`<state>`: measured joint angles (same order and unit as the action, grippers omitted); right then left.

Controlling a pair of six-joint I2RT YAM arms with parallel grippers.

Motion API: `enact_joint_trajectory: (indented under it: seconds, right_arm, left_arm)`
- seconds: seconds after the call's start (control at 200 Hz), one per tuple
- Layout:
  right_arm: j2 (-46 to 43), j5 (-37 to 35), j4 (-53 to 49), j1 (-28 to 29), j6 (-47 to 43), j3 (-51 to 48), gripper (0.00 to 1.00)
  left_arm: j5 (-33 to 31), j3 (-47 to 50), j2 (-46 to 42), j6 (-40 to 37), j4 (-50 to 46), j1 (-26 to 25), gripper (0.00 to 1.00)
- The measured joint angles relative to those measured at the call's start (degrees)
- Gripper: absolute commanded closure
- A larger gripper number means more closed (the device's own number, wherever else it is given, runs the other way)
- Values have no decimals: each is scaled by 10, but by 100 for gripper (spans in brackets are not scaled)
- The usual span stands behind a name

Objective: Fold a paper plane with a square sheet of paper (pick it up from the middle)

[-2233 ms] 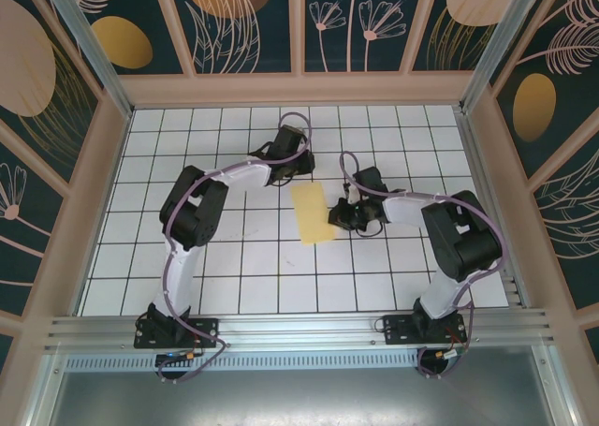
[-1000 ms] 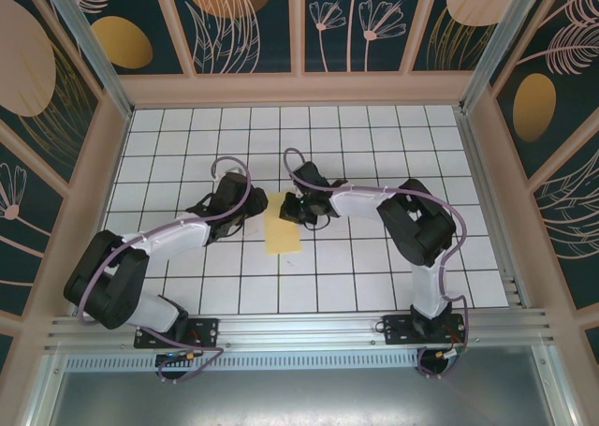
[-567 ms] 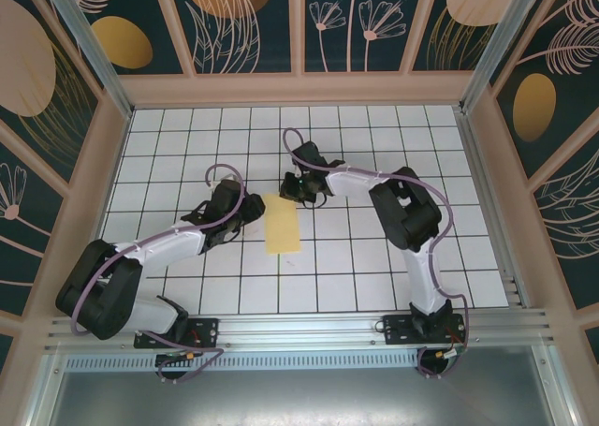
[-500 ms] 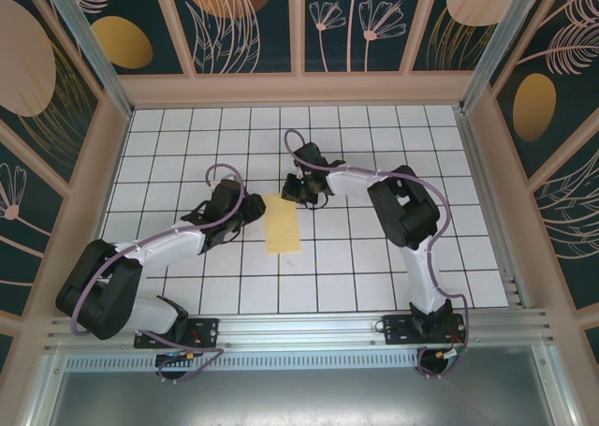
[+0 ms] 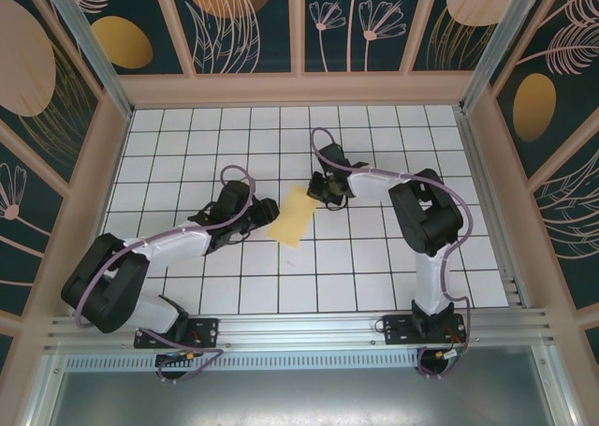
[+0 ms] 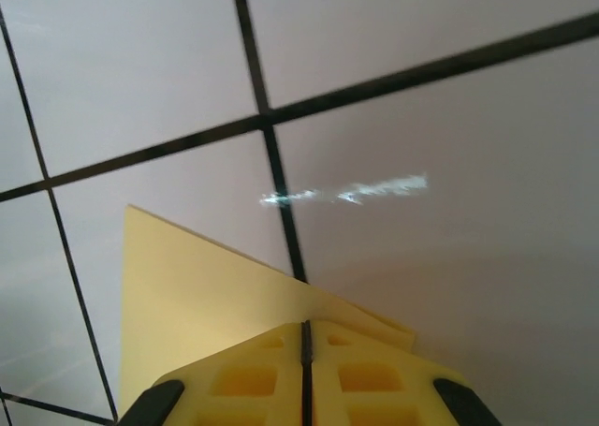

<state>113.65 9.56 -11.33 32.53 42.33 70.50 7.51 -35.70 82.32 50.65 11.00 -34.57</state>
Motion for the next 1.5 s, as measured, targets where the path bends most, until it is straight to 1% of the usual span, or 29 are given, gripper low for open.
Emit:
enact_joint_trajectory:
  seconds: [0.205,0.365,0.595,0.806,1.111,1.501]
  right_arm:
    - [-44,58,29,-8,-34,-32,88]
    - [-66,93,43,2,-58,-69,89]
    - [-66,130,38,19,-80,-96,89]
    - [-57,139,38,16,-101,-96,89]
    - [-34,159,33,-3,-133,-84,89]
    - [4,164,10,-64,-151,-26,88]
  left_arm:
    - [22,-4,58,17,40,-42,75]
    - [27,-4,89,29,47,-56,79]
    - [26,-7,113,37,41,-56,80]
    - [22,-9,123,37,25,-56,80]
    - [21,-14,126,37,19,-56,80]
    - [21,-15,128,37,22,-56,80]
